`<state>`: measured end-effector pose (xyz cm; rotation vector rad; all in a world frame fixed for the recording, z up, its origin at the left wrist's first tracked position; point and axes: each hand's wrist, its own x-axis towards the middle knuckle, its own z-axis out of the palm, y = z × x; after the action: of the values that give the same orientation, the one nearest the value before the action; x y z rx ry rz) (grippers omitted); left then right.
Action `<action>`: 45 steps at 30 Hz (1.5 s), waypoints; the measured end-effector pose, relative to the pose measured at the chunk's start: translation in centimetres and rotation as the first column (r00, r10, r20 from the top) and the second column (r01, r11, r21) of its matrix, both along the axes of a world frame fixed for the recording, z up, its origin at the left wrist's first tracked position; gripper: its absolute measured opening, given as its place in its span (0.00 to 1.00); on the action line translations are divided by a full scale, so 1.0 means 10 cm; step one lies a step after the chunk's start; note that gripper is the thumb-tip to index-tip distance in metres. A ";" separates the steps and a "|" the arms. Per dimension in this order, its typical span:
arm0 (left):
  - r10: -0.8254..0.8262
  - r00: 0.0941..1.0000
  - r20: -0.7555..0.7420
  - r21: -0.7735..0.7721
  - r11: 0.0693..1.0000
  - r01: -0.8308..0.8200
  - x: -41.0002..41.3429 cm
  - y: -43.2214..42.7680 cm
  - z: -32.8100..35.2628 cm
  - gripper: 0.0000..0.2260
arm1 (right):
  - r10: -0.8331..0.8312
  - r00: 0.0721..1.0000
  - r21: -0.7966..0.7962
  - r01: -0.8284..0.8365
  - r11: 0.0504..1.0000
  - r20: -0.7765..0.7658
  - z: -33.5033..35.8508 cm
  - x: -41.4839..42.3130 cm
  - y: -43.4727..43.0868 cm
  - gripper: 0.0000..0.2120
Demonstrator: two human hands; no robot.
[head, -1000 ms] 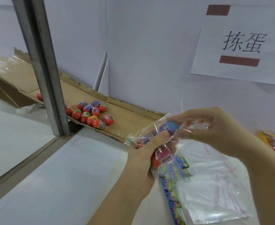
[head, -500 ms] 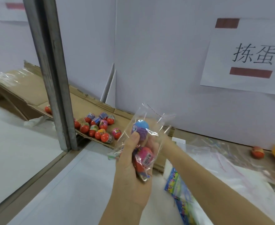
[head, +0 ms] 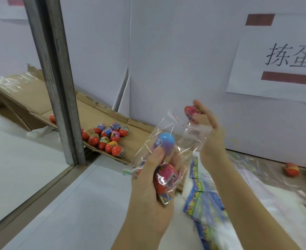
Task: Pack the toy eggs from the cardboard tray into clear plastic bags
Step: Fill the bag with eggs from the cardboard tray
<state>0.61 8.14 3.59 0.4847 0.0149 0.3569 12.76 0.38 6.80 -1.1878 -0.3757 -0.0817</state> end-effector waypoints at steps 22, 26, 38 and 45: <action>-0.075 0.997 0.003 0.174 0.982 0.073 -0.09 -0.20 0.02 0.12 | 0.307 0.903 -0.740 0.018 0.672 0.301 0.51 -0.72 -0.94 0.10; -0.056 0.998 0.010 0.192 0.980 0.053 -0.06 -0.22 -0.02 0.12 | 0.347 0.902 -0.762 -0.033 0.647 0.256 0.50 -0.71 -0.96 0.09; -0.104 0.989 -0.102 0.178 0.977 0.121 -0.08 -0.24 0.01 0.28 | 0.360 0.907 -0.859 0.004 0.512 0.219 0.45 -0.68 -0.89 0.07; -0.009 0.998 -0.056 0.163 0.986 0.019 -0.06 -0.22 0.00 0.15 | 0.050 0.967 -0.515 0.089 0.852 0.250 0.41 -0.58 -0.86 0.25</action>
<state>-0.04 5.95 3.60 0.6567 0.0363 0.3322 6.95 -8.20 10.86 -1.7332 -0.6407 -0.1580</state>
